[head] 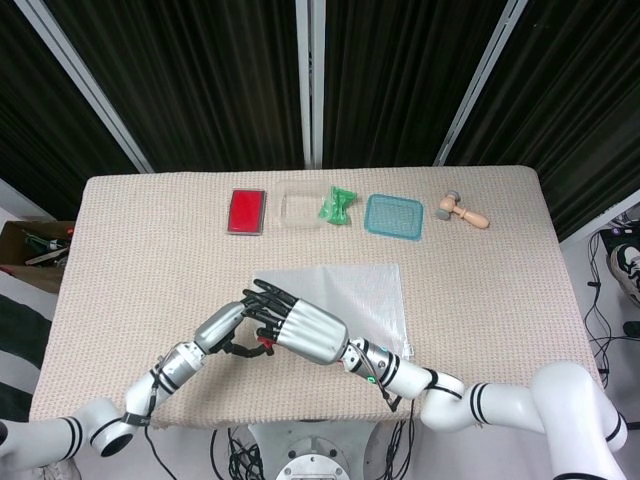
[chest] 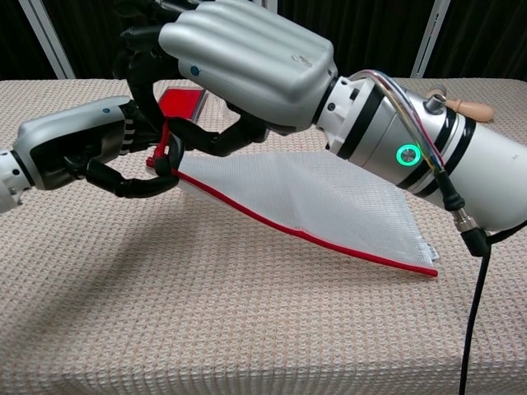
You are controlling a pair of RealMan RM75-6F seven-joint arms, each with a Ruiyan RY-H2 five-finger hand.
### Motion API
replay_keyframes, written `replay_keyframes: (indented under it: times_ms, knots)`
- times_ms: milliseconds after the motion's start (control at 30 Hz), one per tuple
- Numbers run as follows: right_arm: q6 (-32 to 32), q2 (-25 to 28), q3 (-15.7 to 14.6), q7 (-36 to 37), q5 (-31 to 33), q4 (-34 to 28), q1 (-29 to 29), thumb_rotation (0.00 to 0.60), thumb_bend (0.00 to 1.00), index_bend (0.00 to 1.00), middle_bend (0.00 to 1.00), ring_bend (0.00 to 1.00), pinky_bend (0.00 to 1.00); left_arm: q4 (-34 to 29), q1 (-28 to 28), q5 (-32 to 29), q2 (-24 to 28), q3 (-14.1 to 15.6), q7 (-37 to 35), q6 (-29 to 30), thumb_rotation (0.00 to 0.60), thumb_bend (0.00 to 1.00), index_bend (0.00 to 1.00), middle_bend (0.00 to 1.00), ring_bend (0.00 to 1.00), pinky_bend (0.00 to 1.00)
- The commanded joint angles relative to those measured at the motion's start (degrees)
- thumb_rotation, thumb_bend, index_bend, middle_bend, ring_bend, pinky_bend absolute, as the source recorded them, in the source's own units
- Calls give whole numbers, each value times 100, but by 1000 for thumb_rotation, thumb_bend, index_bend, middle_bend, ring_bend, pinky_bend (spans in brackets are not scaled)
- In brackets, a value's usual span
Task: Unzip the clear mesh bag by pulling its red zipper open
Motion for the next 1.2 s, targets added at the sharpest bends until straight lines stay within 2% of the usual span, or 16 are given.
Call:
replay_keyframes:
  times_ms: [33,500,1200]
  knots:
    - [121,9,-97,-13,-89,50,-86,600,505,822,228,0,0,110,54,-25,-48,59,-361,103,600,417,656,258,126,135]
    - [475,63,-369,-249,-361,214,-409,600,505,824,228,0,0,330,117,-14,-129,144,-1235,295,600,446,664,259,125,135]
    - [789,-281,-319,-282,-643,744,-437,600,504,828,212,0,0,283,78,19,-101,116,-2846,586,600,477,678,259,125,134]
